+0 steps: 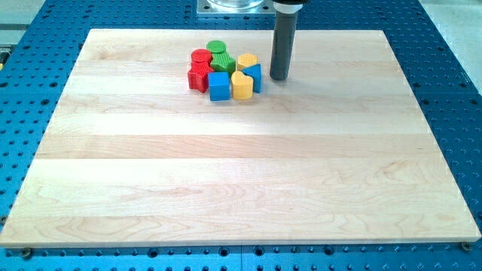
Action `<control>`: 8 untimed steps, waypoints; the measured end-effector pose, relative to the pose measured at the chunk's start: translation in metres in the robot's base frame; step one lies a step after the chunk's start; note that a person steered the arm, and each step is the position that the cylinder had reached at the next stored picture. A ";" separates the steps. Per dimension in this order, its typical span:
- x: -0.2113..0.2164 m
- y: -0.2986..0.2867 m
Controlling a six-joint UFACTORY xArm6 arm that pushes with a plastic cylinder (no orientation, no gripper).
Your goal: Put the blue triangle to the right of the yellow hexagon
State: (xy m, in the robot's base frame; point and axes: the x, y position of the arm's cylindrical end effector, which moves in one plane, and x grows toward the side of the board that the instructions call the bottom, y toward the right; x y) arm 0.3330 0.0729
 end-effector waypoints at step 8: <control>0.010 -0.041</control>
